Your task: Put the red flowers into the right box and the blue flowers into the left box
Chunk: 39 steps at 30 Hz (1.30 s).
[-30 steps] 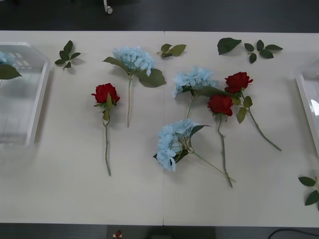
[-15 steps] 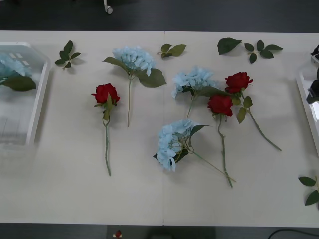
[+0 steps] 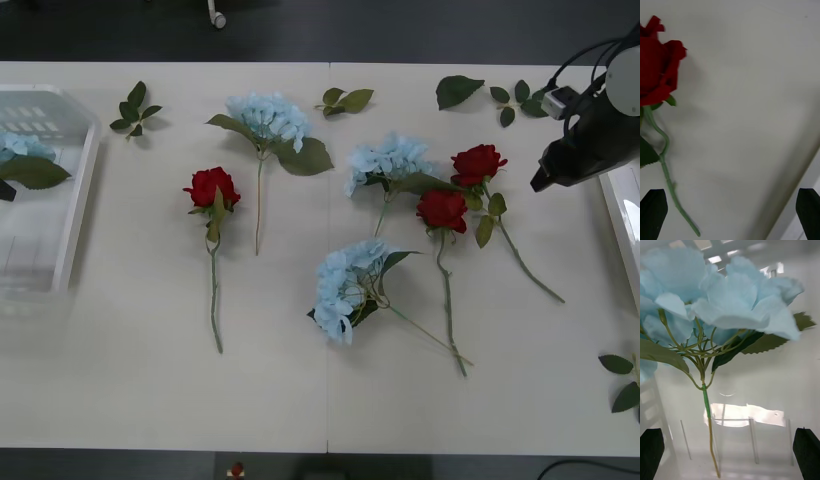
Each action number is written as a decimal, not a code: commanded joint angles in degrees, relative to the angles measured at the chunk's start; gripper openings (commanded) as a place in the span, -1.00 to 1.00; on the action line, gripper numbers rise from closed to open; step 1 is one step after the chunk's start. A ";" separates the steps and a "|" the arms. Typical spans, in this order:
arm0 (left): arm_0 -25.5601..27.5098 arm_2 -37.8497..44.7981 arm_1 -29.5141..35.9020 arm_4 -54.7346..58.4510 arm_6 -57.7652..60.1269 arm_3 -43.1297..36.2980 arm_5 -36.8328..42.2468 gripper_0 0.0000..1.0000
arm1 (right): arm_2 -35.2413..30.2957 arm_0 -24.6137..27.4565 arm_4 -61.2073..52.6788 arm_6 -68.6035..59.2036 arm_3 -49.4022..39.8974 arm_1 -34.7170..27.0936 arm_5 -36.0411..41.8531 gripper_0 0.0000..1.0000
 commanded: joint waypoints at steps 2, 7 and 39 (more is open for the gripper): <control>-0.30 11.48 3.35 0.80 -0.18 -6.45 13.68 1.00 | -0.29 -1.33 2.01 -0.25 1.69 4.76 -0.35 1.00; -0.13 16.14 3.35 3.17 0.52 -11.10 22.91 1.00 | -0.29 -1.24 2.36 0.28 4.32 7.66 -2.10 1.00; 23.08 -5.74 4.23 4.67 59.32 -68.50 10.43 1.00 | -0.29 2.36 3.94 3.44 12.23 12.93 -11.95 1.00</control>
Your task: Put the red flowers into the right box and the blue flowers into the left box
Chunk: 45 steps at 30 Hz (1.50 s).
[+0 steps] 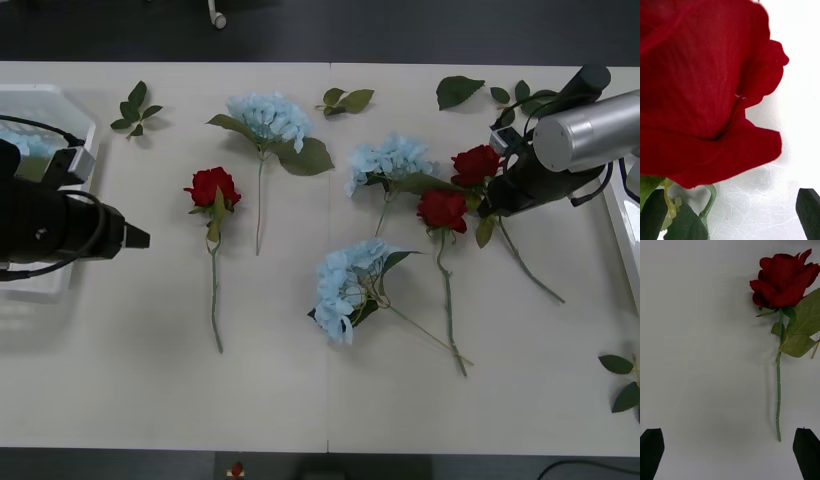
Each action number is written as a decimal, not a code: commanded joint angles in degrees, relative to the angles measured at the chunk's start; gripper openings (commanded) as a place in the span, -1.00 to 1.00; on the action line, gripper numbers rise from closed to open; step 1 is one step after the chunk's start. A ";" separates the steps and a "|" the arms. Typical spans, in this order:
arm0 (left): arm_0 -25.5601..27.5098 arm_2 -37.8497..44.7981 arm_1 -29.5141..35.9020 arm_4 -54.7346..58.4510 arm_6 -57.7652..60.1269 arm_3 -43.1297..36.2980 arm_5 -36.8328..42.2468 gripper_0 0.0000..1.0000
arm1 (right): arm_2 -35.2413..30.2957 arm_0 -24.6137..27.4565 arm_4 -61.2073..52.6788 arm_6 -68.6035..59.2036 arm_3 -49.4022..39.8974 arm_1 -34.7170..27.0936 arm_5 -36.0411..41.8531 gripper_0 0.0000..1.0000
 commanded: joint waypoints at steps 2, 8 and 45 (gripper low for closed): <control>-7.21 -7.32 1.76 -5.05 8.76 -1.87 -0.60 1.00 | -0.29 -0.94 0.16 3.49 1.61 1.44 -0.78 1.00; -13.71 -17.43 0.44 -10.41 14.65 0.06 -1.13 1.00 | -0.29 -0.94 0.16 4.19 3.01 2.32 -0.87 1.00; -30.32 -29.21 -22.33 -14.81 7.44 36.45 -1.40 1.00 | -3.63 -0.42 -2.30 6.92 2.13 -0.93 0.10 -0.97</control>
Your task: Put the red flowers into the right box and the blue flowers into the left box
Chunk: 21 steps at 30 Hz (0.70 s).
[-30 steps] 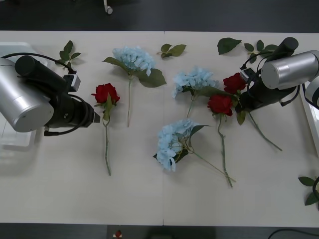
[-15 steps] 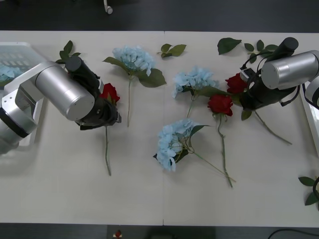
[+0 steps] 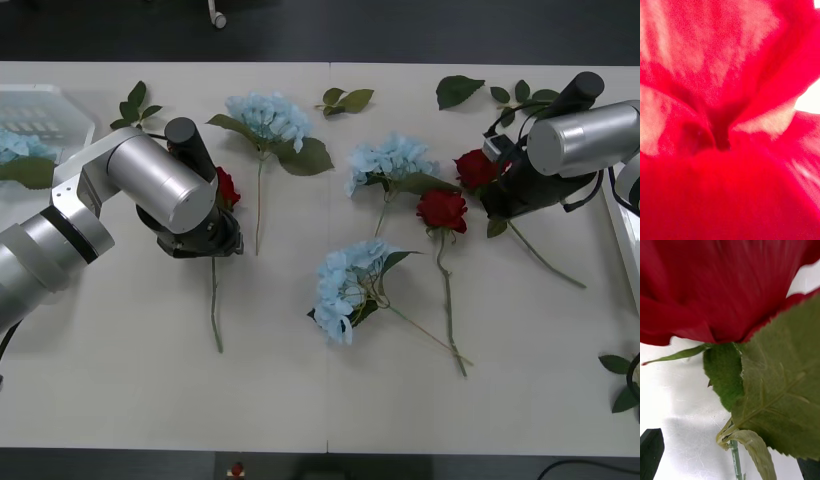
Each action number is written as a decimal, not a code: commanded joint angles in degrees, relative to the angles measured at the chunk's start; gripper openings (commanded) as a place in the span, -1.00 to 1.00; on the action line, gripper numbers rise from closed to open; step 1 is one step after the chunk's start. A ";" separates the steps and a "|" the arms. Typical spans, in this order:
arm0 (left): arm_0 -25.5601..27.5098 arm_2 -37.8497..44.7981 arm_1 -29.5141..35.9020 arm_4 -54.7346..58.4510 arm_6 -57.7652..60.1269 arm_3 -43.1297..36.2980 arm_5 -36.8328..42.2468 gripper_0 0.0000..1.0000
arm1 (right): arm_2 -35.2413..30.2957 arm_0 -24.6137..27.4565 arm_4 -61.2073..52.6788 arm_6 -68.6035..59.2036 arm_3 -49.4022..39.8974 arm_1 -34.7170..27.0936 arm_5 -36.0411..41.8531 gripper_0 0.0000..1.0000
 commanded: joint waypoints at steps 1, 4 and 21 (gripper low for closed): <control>-2.04 0.71 -0.19 0.04 -0.11 -0.34 -0.29 1.00 | -3.01 -0.42 -2.00 3.80 -2.36 -4.12 1.21 -0.98; -2.04 0.71 -0.63 0.30 -0.37 0.37 -0.29 1.00 | -3.54 -0.60 -6.22 4.68 -5.00 -8.16 2.53 -0.99; -2.04 0.80 -2.47 1.53 -1.07 3.27 -2.66 0.52 | -2.75 3.79 -12.37 8.81 -7.90 -17.13 2.44 0.61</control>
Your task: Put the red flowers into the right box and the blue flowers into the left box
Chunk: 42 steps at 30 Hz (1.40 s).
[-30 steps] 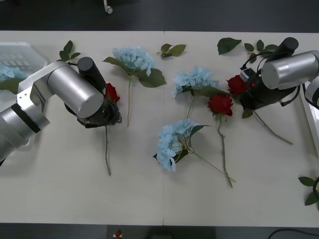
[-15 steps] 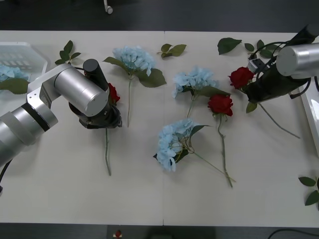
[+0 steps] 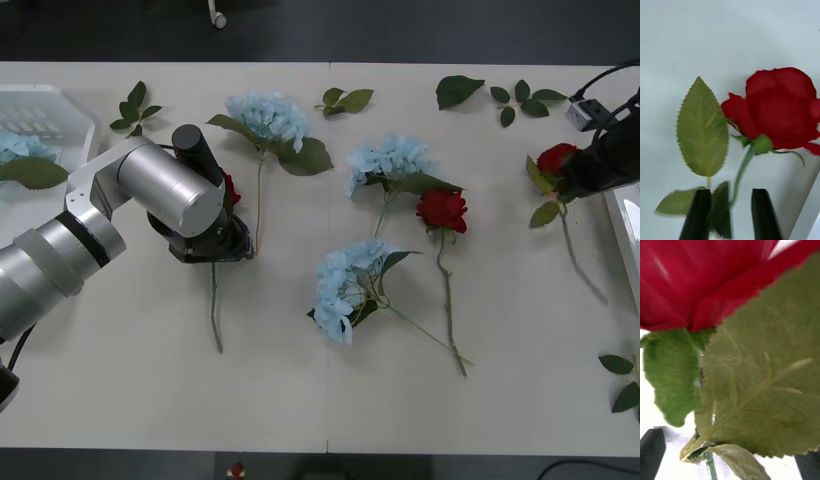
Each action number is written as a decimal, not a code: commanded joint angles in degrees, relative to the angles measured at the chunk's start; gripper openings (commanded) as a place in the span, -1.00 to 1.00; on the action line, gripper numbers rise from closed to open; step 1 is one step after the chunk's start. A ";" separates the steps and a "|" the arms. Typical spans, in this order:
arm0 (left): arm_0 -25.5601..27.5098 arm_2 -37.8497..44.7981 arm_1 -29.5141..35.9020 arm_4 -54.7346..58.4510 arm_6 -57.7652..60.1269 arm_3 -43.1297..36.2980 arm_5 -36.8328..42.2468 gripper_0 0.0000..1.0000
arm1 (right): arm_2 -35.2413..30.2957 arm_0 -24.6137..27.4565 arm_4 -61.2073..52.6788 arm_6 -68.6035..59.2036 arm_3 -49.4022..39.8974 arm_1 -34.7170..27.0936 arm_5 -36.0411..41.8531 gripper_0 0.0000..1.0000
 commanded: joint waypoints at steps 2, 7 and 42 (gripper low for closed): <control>-2.03 0.71 -0.20 0.05 -1.06 -0.34 -0.21 -0.37 | 1.37 1.98 0.75 3.50 1.02 -0.55 -1.76 0.85; -1.94 0.71 -0.37 0.05 -1.15 -0.34 -0.21 -1.00 | 1.81 2.59 0.66 4.56 1.11 -0.55 -1.67 1.00; 2.98 27.78 1.47 5.06 -26.72 -17.74 15.17 -1.00 | -0.48 2.59 -0.65 4.21 9.29 8.24 -11.25 1.00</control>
